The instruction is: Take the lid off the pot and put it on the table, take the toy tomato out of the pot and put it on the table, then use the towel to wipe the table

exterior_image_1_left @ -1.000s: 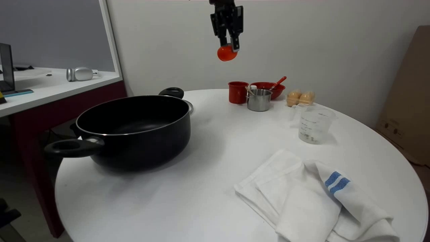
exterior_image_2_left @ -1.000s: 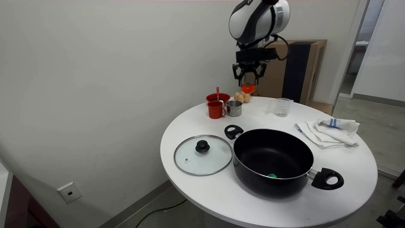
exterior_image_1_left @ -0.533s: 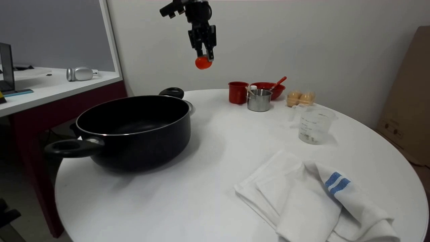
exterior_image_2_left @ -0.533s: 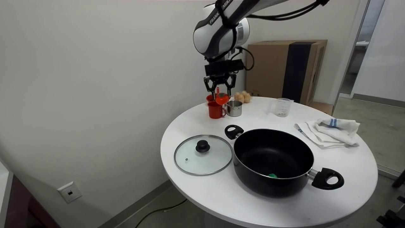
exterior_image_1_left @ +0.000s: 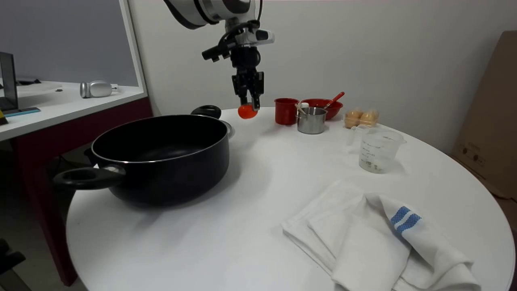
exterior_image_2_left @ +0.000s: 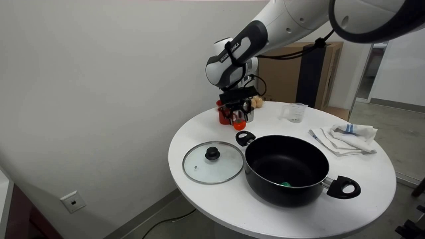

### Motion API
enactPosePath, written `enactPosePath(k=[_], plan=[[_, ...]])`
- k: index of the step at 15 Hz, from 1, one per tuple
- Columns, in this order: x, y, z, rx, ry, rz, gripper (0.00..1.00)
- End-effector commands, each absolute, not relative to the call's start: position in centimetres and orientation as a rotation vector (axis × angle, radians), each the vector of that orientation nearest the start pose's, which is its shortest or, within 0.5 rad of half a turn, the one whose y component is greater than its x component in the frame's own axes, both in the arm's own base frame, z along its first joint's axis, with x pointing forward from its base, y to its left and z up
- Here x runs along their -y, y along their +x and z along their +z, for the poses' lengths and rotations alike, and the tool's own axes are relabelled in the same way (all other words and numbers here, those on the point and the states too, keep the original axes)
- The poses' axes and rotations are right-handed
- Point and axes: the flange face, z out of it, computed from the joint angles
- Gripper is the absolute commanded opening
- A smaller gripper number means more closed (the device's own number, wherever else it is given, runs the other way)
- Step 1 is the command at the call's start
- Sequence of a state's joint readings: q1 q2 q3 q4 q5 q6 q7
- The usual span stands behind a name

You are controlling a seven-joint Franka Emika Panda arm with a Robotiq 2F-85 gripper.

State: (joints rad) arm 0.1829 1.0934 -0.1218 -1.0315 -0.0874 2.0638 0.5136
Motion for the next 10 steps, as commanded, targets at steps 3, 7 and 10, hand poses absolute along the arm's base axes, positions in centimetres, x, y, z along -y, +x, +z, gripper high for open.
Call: enactPosePath(k=[3,7,10], plan=[[-8.2,76.7,12.6,-0.501,-3.3,0.073,0.38],[-8.6,76.8,12.1,-0.483,-3.291,0.071,0.38],[-8.5,76.9,12.2,-0.473,-3.284,0.069,0.65]])
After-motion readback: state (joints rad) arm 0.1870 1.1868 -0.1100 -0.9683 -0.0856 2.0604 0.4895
